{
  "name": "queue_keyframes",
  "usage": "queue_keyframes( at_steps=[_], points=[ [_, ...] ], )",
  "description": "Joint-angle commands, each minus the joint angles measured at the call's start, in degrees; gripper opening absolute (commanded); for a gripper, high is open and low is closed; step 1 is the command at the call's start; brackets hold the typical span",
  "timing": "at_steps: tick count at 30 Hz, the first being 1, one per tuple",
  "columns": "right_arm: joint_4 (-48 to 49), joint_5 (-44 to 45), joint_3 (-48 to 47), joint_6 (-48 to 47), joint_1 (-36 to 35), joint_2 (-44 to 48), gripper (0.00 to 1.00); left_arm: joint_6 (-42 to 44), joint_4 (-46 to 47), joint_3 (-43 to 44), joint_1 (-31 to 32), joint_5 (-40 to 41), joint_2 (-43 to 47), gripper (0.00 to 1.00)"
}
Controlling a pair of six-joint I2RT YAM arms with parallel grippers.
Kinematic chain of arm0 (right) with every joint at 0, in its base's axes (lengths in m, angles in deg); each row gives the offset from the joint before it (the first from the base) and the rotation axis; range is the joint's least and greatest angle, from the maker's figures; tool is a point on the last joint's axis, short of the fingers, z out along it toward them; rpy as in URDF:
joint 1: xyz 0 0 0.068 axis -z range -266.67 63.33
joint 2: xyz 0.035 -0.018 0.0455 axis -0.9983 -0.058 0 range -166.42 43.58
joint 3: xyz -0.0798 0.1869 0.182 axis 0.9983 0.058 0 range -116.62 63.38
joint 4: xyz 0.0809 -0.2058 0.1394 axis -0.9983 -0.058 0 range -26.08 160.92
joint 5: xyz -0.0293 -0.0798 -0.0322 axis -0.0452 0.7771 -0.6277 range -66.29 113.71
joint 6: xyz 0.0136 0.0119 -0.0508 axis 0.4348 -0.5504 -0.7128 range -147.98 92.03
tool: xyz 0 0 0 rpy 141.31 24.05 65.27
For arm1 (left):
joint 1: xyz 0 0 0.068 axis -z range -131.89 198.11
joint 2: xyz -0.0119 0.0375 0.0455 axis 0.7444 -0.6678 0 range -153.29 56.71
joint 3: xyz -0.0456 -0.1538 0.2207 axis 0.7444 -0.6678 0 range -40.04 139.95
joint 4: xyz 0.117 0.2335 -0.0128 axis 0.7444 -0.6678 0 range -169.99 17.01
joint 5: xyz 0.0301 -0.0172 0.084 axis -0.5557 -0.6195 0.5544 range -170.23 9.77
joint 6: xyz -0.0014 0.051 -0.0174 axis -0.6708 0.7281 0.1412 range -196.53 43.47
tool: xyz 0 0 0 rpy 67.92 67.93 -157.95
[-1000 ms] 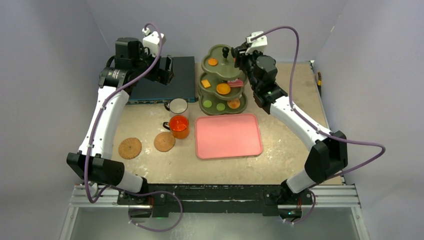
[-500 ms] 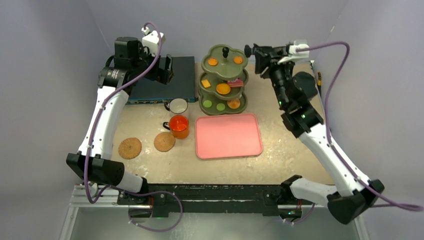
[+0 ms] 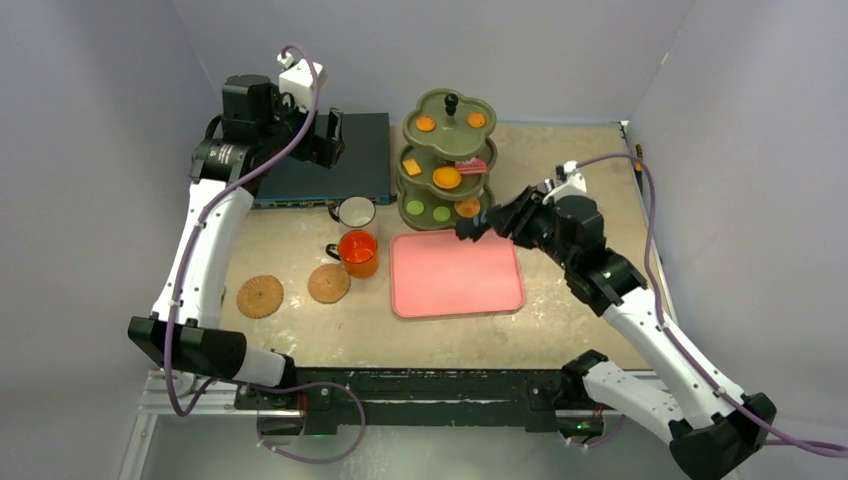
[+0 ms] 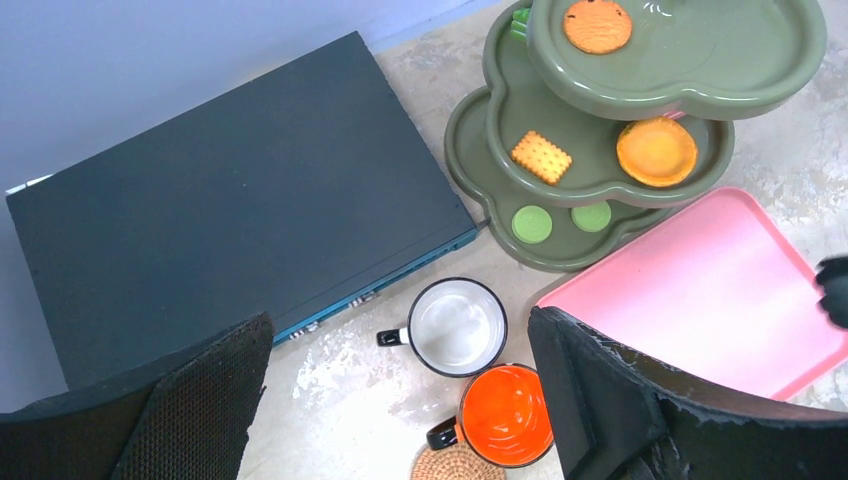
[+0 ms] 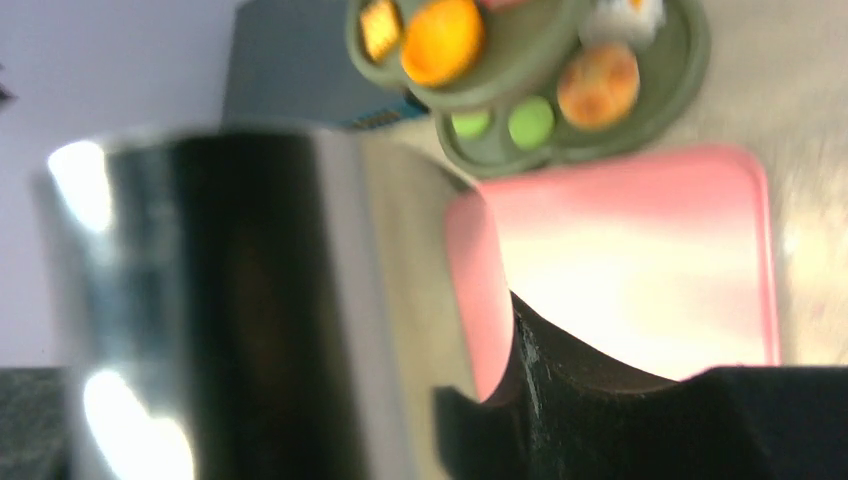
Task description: Serve the afternoon tea
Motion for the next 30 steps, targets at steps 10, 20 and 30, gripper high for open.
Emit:
queue_keyframes(
  at_steps=[10,20,30],
  points=[
    [-3.3,-7.1,11.1,23.3,0.0,-8.3,0.5,0.3,3.1,-1.8,-0.5,0.5,4.0,0.99],
    [0.7,-6.8,15.3,31.8,0.0,-14.5,0.5,0.3,3.5,-2.3,-0.5,0.6,4.5,0.99],
    [4.0,-10.7,16.2,39.9,0.0,-24.5,0.52,0.6,3.8,-3.1,-0.5,0.7,5.0,0.99]
  ],
)
